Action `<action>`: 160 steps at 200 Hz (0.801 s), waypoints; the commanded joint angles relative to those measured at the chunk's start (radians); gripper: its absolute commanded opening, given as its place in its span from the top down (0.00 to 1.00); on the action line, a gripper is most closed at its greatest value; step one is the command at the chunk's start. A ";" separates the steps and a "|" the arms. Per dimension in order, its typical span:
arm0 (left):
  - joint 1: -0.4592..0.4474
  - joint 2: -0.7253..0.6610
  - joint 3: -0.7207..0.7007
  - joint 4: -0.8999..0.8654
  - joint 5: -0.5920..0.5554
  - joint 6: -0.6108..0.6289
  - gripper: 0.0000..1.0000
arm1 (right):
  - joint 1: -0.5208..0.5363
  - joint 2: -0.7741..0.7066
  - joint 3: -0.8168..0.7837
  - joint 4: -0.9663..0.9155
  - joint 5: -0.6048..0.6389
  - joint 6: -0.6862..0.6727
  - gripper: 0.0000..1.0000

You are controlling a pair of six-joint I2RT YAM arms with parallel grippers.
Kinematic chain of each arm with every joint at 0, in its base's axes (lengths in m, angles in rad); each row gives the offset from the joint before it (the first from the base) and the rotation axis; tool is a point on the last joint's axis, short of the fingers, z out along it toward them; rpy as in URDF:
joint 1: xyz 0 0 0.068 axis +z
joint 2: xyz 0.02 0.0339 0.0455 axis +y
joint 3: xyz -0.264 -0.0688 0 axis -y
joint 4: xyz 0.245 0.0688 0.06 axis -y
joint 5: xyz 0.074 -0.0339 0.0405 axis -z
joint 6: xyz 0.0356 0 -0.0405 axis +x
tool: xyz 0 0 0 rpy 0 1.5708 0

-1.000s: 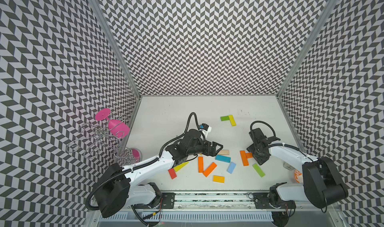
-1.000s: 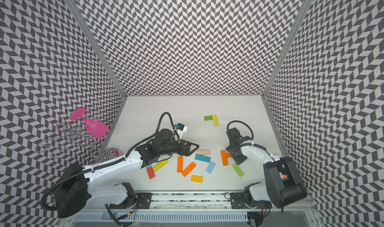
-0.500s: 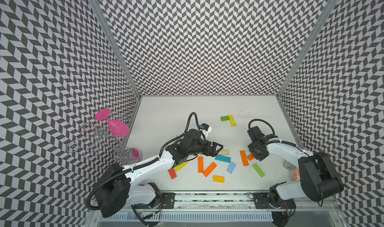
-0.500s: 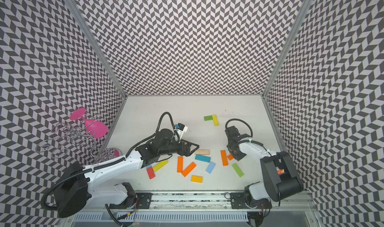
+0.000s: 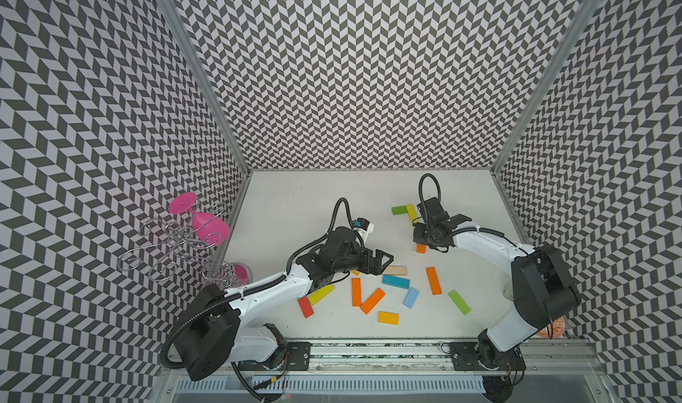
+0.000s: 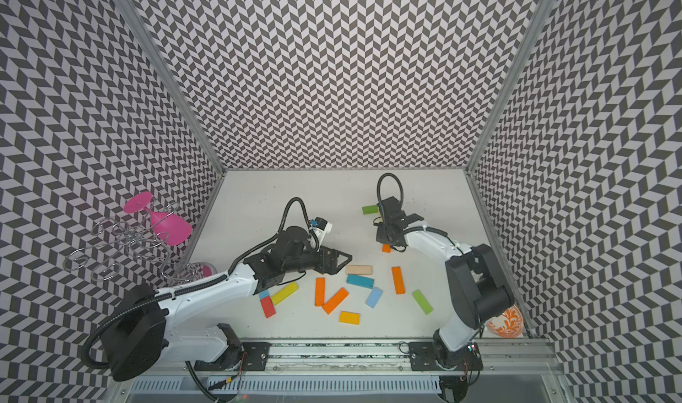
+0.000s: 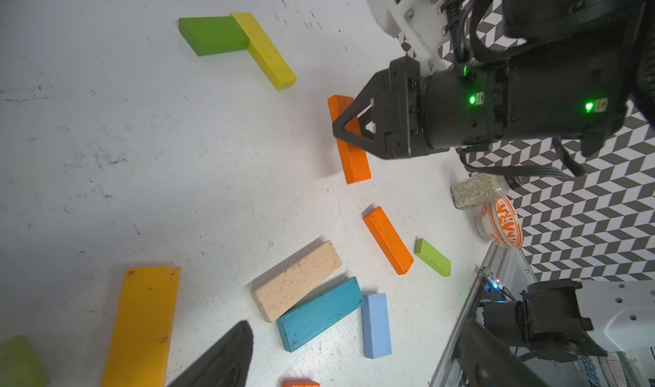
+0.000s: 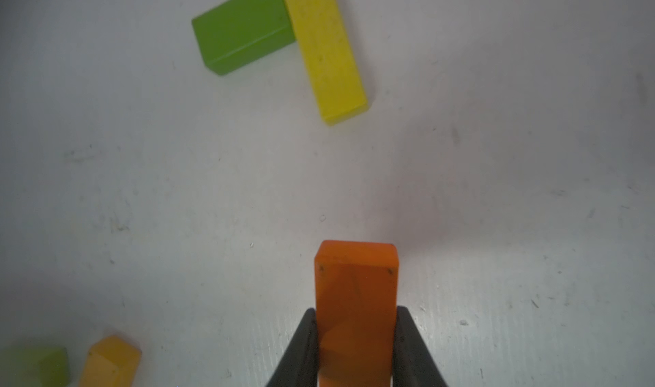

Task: Assemble a giraffe with building blocks
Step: Assemble the building block at the center of the board.

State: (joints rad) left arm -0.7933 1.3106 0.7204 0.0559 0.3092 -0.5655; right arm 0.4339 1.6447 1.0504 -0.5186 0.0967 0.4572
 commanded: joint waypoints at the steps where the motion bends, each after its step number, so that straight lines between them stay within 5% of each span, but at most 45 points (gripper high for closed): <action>1: 0.007 0.007 0.024 0.033 0.016 0.016 0.08 | 0.002 0.003 -0.008 0.068 -0.070 -0.213 0.87; 101: 0.028 0.038 0.039 0.045 0.045 0.027 0.08 | -0.041 0.177 0.115 0.033 0.041 -0.392 0.84; 160: 0.051 0.023 0.036 0.035 0.054 0.042 0.08 | -0.072 0.142 0.101 0.036 0.006 -0.389 0.49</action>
State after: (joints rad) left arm -0.7547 1.3426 0.7353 0.0757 0.3496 -0.5392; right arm 0.3737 1.8221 1.1511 -0.5011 0.1200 0.0803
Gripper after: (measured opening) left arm 0.924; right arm 0.471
